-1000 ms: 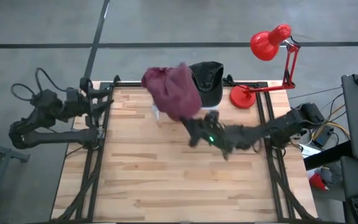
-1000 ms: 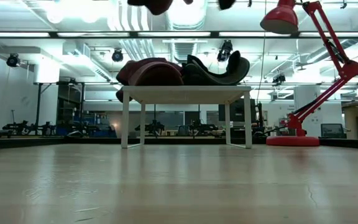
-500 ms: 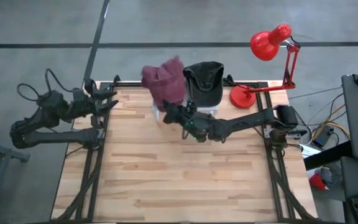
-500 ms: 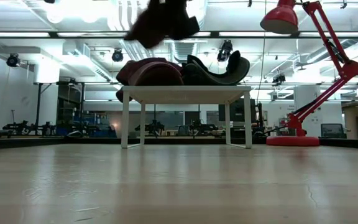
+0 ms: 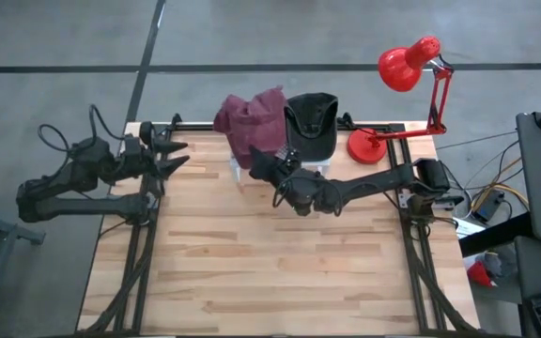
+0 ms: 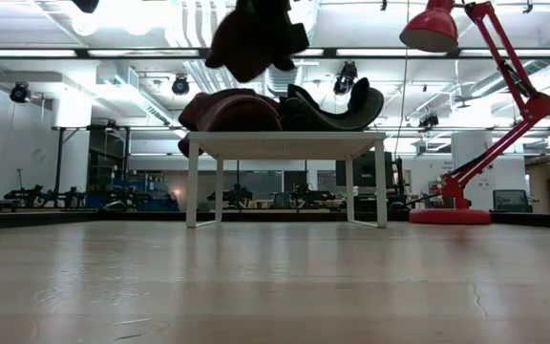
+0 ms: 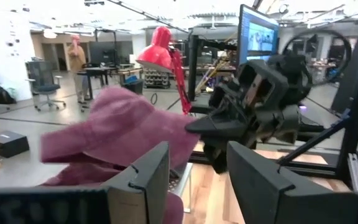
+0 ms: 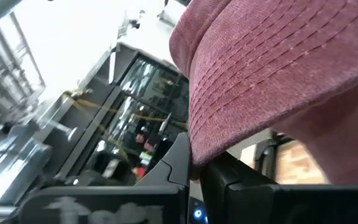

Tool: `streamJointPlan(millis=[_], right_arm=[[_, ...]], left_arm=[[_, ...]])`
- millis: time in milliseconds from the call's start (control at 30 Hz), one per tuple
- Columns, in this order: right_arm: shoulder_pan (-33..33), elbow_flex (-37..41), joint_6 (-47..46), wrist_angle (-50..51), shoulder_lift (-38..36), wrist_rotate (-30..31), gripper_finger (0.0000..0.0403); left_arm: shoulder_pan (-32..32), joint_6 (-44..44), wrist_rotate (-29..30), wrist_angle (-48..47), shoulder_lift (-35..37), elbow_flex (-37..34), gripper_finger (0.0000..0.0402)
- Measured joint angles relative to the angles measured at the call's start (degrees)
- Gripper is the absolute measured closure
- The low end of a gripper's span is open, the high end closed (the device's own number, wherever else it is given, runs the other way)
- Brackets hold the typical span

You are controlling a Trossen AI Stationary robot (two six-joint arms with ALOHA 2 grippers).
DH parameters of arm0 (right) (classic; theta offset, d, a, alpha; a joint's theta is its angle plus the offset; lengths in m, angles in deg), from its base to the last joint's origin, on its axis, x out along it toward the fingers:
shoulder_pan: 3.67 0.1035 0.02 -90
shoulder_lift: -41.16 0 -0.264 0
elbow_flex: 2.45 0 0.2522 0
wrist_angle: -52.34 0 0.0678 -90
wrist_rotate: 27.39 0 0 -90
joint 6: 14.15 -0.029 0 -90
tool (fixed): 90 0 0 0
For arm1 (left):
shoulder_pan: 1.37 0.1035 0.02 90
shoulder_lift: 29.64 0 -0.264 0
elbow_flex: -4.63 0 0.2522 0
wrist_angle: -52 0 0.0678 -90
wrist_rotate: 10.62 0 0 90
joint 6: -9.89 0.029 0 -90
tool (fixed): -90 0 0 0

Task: Pick & Place hat
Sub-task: Stack the red cap on the red caps on the shelf

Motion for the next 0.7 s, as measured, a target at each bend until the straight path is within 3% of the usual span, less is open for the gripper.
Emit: streamJointPlan(millis=[133, 400, 700], right_arm=[[-0.1, -1.8, 0.6, 2.2, 0.1, -2.2, 0.039], [-1.1, -2.1, -11.0, 5.2, 6.5, -4.9, 0.039], [-2.3, -2.1, -5.4, 5.2, 5.4, -2.9, 0.039]], left_arm=[[0.0, 0.0, -1.0, 0.1, -0.6, 0.0, 0.0239], [0.0, 0.1, -1.6, 0.2, -0.6, 0.0, 0.0239], [0.0, -0.3, -1.6, 0.1, -0.8, -0.1, 0.0239]])
